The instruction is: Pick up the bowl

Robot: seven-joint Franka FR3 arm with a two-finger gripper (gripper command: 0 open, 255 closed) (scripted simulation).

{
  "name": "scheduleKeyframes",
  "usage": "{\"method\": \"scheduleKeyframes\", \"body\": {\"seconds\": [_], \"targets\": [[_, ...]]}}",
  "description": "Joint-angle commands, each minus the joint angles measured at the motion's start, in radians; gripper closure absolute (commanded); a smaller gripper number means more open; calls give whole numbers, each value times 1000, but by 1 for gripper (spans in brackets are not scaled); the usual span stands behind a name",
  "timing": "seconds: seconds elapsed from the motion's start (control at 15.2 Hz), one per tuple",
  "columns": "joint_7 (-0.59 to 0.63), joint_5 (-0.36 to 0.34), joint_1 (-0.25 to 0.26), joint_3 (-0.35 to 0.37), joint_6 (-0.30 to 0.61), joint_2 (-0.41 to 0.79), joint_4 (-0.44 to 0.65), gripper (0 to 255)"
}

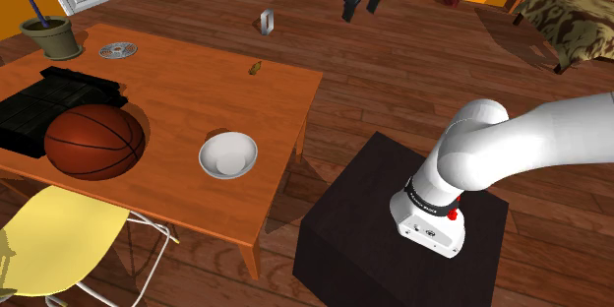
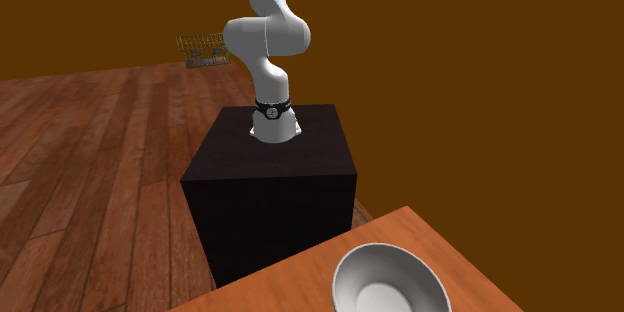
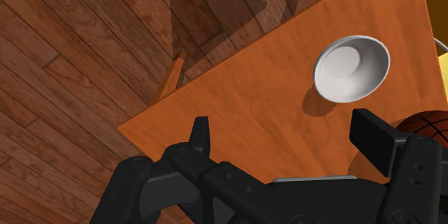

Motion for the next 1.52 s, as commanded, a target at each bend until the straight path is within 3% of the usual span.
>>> {"method": "scheduleKeyframes", "body": {"seconds": [0.0,0.73,1.45], "targets": [[0,0,0,0,0,0,0,0],[84,38,34,56,383,161,-216,0],[173,51,62,121,776,502,-261,0]]}}
